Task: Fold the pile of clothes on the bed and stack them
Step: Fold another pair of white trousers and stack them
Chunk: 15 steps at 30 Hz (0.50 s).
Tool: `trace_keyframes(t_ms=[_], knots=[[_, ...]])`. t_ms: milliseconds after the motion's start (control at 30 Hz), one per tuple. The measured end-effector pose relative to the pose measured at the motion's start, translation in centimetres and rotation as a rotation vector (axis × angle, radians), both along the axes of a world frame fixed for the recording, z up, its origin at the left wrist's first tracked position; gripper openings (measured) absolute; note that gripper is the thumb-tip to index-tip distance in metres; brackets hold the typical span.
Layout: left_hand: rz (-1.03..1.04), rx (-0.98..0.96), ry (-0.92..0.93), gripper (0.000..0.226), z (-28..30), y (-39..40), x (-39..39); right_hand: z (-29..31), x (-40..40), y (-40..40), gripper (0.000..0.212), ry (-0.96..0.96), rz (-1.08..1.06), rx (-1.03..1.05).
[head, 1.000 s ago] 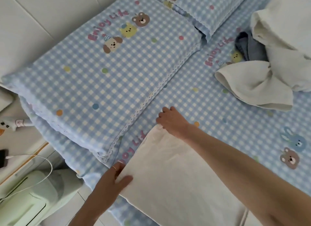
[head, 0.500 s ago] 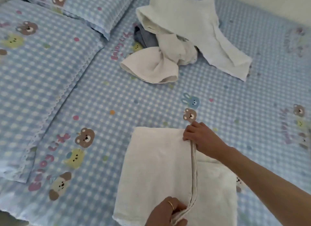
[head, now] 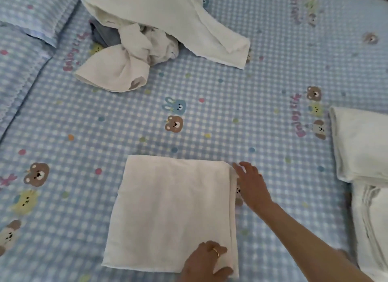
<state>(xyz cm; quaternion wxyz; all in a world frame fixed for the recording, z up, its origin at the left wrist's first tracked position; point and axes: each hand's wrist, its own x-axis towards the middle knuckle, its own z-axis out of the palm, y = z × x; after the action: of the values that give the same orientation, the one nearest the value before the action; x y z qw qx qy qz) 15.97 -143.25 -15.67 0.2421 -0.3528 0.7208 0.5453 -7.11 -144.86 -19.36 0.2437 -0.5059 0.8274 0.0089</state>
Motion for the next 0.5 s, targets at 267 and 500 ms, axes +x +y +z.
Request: trace_keyframes(t_ms=[267, 500], knots=[[0.954, -0.658, -0.354, 0.062, -4.2, -8.9, 10.7, -2.2, 11.2, 7.4, 0.078, -0.382, -0.729, 0.008], [0.952, -0.333, -0.406, 0.043, -5.6, -12.6, 12.9, -1.7, 13.3, 6.8, 0.077, -0.436, -1.039, -0.017]])
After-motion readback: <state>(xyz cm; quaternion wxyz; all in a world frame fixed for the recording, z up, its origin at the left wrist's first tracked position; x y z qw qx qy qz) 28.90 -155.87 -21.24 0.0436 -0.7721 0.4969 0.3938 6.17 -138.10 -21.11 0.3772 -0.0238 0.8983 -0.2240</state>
